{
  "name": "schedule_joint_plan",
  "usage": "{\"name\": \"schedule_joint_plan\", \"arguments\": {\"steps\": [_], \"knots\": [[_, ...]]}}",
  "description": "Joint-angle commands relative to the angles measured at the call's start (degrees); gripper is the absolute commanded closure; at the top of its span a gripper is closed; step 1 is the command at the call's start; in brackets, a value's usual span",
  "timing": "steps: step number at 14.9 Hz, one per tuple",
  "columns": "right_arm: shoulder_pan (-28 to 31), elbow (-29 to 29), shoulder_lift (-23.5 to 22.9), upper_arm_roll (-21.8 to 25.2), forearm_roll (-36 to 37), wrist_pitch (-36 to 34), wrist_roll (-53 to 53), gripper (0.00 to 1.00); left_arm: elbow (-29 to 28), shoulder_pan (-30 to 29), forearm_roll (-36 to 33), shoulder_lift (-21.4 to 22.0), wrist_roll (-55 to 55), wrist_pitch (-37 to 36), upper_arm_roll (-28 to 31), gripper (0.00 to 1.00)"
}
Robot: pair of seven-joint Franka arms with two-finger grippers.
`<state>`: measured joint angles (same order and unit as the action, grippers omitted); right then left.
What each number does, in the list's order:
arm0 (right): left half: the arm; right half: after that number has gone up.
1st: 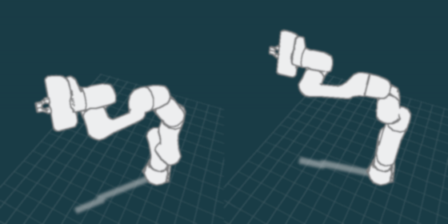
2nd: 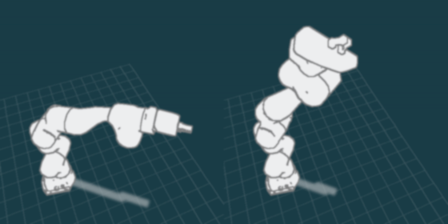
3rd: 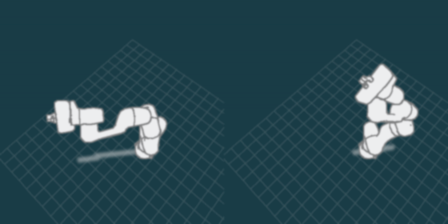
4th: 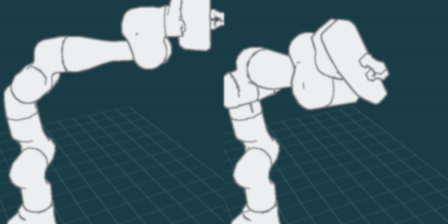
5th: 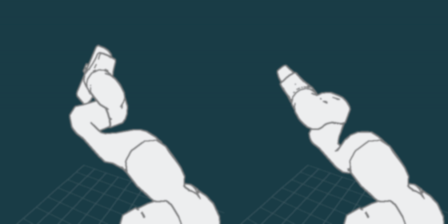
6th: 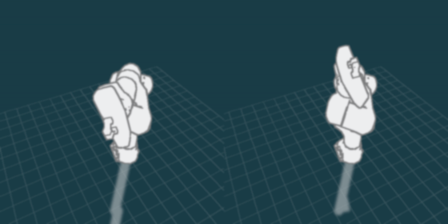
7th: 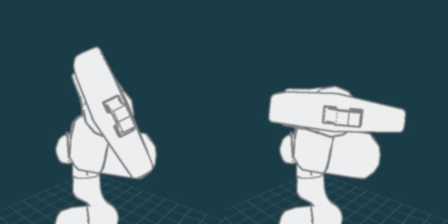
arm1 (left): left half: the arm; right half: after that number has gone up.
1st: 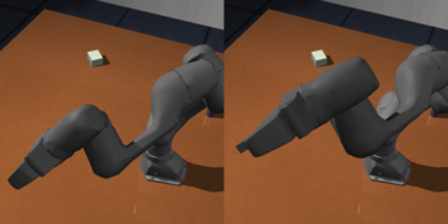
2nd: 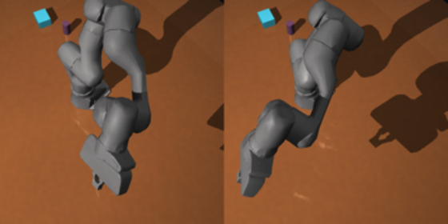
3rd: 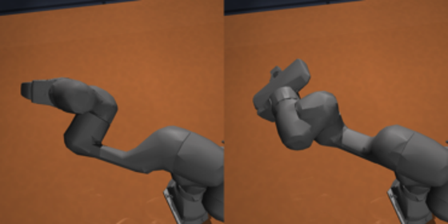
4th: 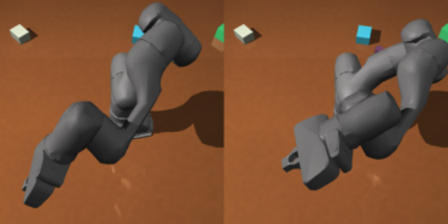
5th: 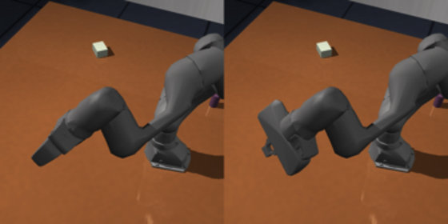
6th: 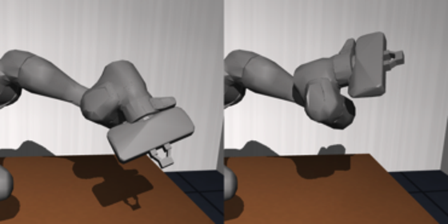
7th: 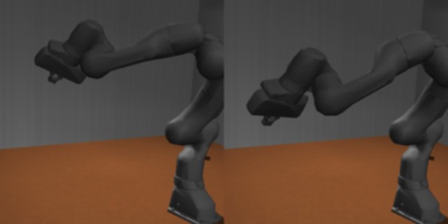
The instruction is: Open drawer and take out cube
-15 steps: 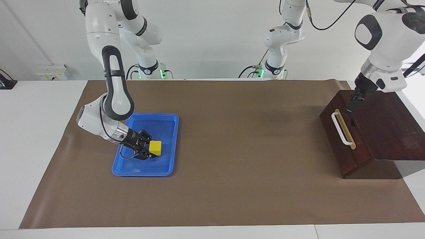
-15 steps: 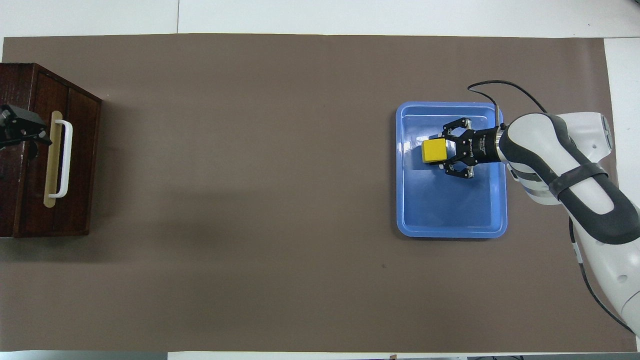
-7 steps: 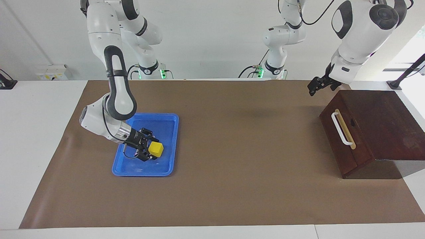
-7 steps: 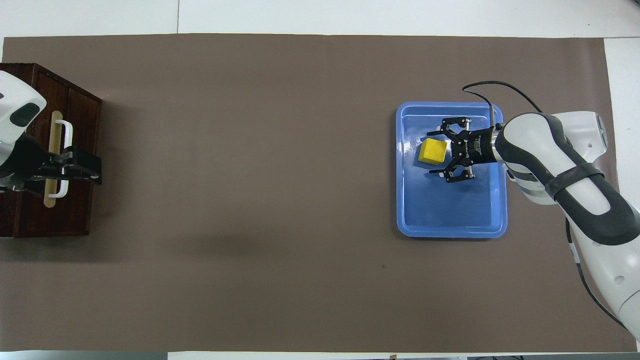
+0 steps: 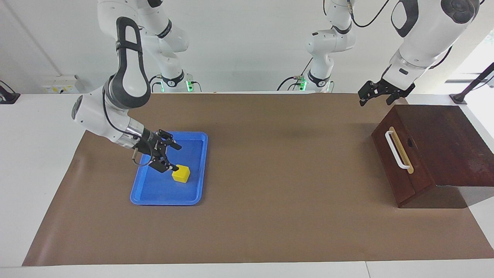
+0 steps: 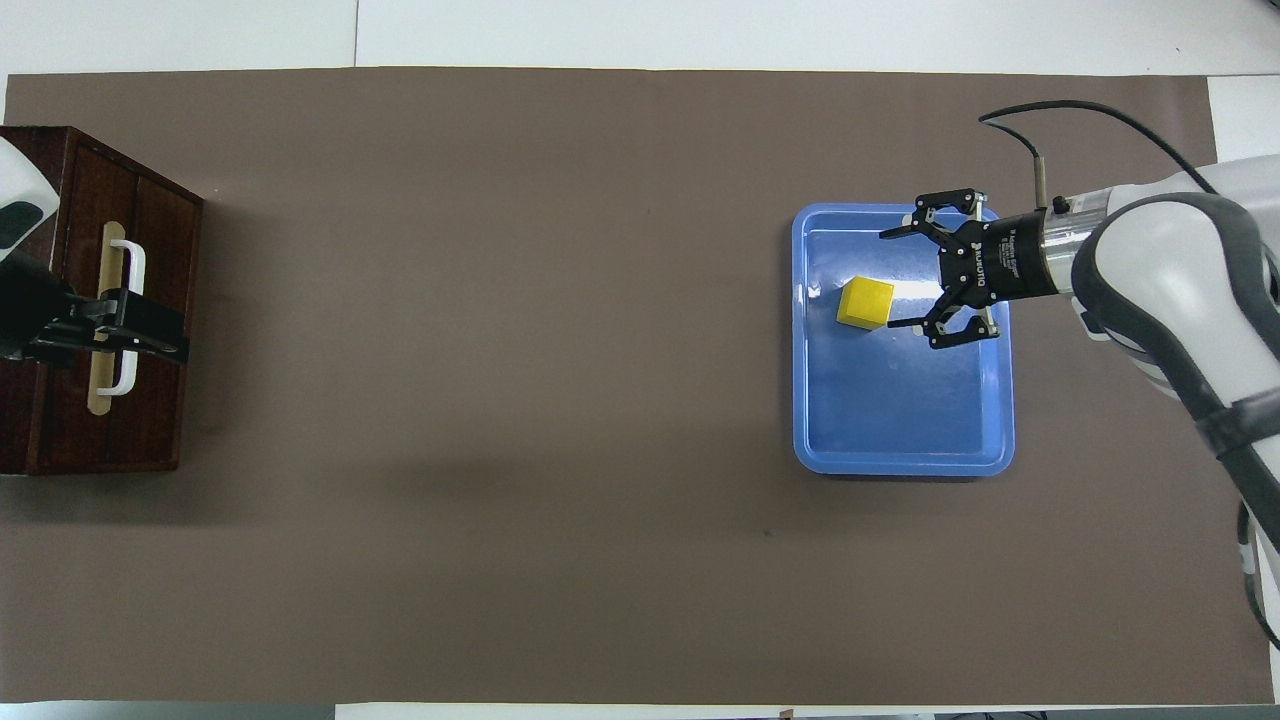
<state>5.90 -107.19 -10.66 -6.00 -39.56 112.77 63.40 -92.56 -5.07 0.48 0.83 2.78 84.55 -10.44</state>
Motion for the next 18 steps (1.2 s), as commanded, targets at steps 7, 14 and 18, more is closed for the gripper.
{"name": "schedule_joint_plan", "arguments": {"steps": [7, 14, 18], "knots": [[0.2, 14.6, 9.5, -0.2, 30.7, -25.6, -41.9, 0.00, 1.1, 0.0, 1.5, -0.4, -1.2, 0.0, 1.7, 0.00], [2.3, 13.9, 14.1, -2.9, 40.8, -22.1, -69.2, 0.00, 1.1, 0.0, 1.5, -0.5, -1.1, 0.2, 1.4, 0.00], [1.4, 11.5, 13.0, -0.7, 40.0, -22.6, -67.9, 0.00, 1.2, 0.0, 1.5, -0.6, -1.0, 0.4, 1.5, 0.00]]}}
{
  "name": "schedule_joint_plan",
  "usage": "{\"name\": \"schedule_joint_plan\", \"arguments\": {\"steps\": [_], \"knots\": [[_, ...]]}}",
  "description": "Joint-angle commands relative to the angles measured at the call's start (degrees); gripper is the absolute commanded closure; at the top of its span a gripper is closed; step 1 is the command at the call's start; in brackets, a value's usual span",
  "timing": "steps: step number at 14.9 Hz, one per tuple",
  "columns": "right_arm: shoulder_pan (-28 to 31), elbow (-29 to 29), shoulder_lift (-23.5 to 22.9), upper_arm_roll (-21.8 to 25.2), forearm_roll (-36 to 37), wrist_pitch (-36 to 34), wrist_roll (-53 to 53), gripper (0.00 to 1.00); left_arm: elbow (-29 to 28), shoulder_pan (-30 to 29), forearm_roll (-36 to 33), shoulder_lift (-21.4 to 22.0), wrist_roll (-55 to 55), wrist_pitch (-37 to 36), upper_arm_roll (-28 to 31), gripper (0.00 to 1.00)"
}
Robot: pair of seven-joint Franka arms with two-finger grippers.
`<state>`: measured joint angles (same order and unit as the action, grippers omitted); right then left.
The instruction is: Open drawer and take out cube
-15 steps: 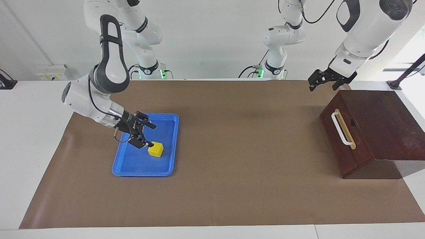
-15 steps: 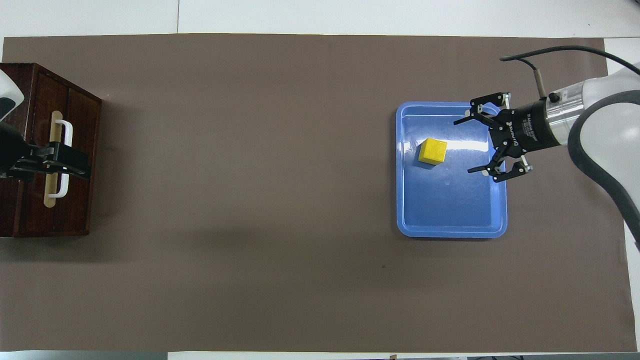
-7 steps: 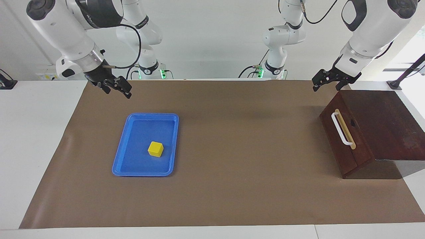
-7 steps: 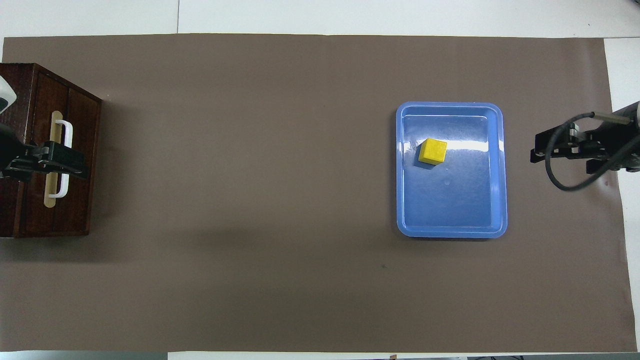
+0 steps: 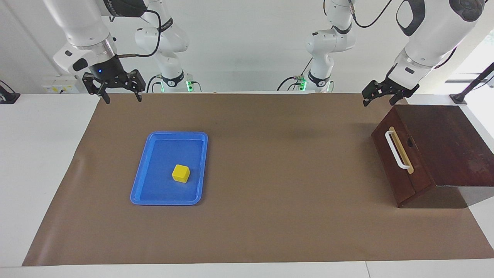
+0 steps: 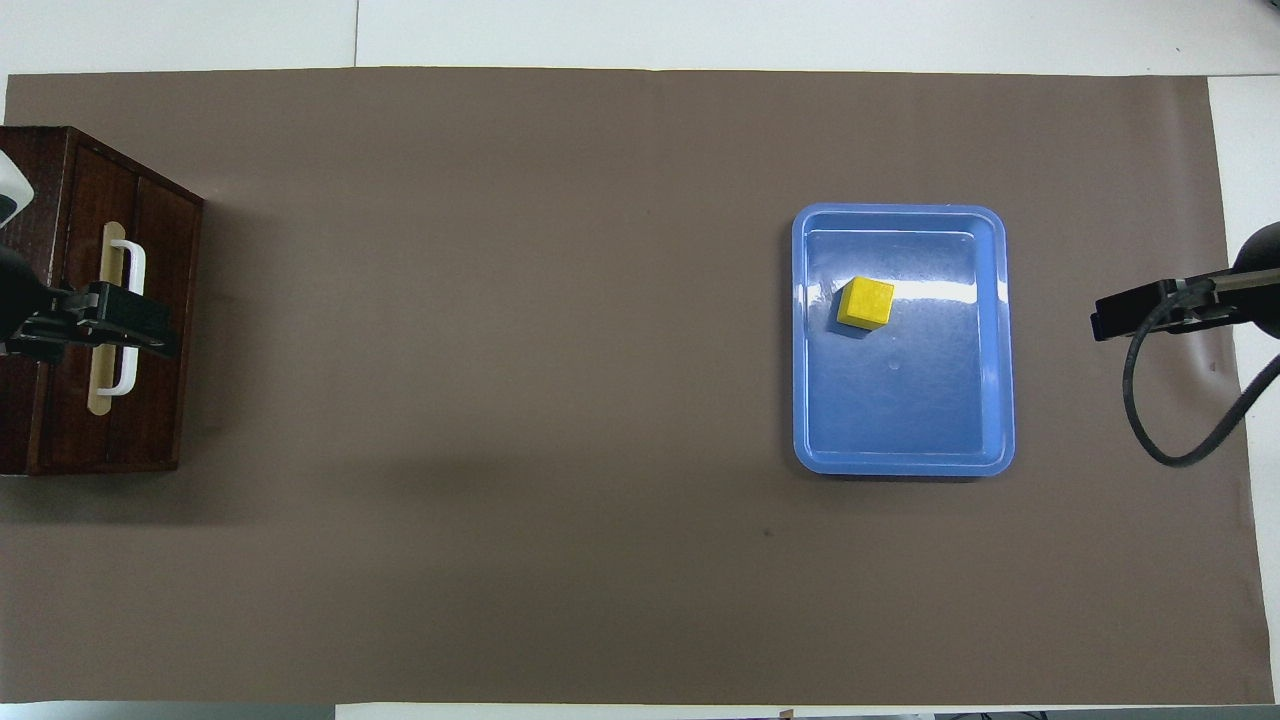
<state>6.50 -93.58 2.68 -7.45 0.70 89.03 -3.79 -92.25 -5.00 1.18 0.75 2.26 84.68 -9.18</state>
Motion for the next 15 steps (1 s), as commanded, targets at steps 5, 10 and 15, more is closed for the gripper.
{"name": "schedule_joint_plan", "arguments": {"steps": [5, 10, 15], "knots": [[-1.4, -2.7, -0.4, 4.3, -0.3, -0.3, 0.5, 0.00, 0.8, -0.1, 0.8, -0.4, -0.6, 0.5, 0.3, 0.00], [-0.5, 0.0, -1.4, 3.8, -1.0, -2.5, 0.5, 0.00, 0.8, 0.0, 0.8, -0.4, -0.5, 0.7, 0.3, 0.00], [-1.0, 1.3, -1.6, 3.8, -0.6, -3.3, 0.5, 0.00, 0.7, 0.0, 0.8, -0.4, -0.6, 0.8, 0.4, 0.00]]}}
